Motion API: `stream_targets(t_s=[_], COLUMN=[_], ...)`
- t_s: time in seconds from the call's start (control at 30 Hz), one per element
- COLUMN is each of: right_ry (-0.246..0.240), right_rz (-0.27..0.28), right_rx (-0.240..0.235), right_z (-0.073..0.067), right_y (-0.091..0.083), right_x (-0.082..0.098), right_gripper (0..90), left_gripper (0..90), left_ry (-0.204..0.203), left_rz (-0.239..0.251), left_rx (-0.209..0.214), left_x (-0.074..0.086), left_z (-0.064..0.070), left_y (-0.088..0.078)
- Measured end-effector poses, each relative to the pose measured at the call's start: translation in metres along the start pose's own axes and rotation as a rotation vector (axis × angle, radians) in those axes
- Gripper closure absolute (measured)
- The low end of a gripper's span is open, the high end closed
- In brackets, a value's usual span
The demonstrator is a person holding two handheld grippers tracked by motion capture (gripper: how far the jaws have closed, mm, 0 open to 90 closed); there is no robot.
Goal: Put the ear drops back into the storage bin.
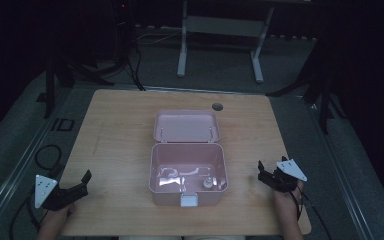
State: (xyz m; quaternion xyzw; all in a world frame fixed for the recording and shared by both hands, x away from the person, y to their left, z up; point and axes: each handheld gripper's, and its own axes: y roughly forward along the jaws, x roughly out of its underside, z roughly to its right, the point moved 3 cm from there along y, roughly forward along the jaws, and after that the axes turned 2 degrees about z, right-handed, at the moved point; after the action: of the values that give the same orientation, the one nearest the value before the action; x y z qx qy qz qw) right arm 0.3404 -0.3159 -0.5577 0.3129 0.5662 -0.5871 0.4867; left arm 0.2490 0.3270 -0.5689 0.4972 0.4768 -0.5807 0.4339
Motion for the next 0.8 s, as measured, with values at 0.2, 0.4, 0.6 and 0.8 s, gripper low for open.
stream_targets(t_s=[0.2, 0.4, 0.6, 0.8], right_ry=[0.044, 0.051, 0.063, 0.046], right_rz=[0.079, 0.116, 0.12, 0.112], right_rx=[0.063, 0.098, 0.106, 0.105], right_z=[0.0032, 0.0016, 0.0017, -0.0001], right_y=[-0.0031, -0.0046, -0.0048, -0.0042], right_x=[-0.0003, 0.0009, 0.0013, 0.0018], right_gripper=[12.7, 12.3, 12.3, 12.4], left_gripper=[0.4, 0.4, 0.4, 0.4], left_ry=[0.002, 0.001, 0.001, 0.001], left_rz=[0.001, 0.002, 0.002, 0.003], left_rx=[0.001, 0.003, 0.004, 0.003], left_x=[0.0, 0.0, 0.0001, 0.0], left_z=[0.0002, 0.0001, 0.0001, 0.0], left_y=[-0.0001, -0.0001, -0.0002, -0.0002])
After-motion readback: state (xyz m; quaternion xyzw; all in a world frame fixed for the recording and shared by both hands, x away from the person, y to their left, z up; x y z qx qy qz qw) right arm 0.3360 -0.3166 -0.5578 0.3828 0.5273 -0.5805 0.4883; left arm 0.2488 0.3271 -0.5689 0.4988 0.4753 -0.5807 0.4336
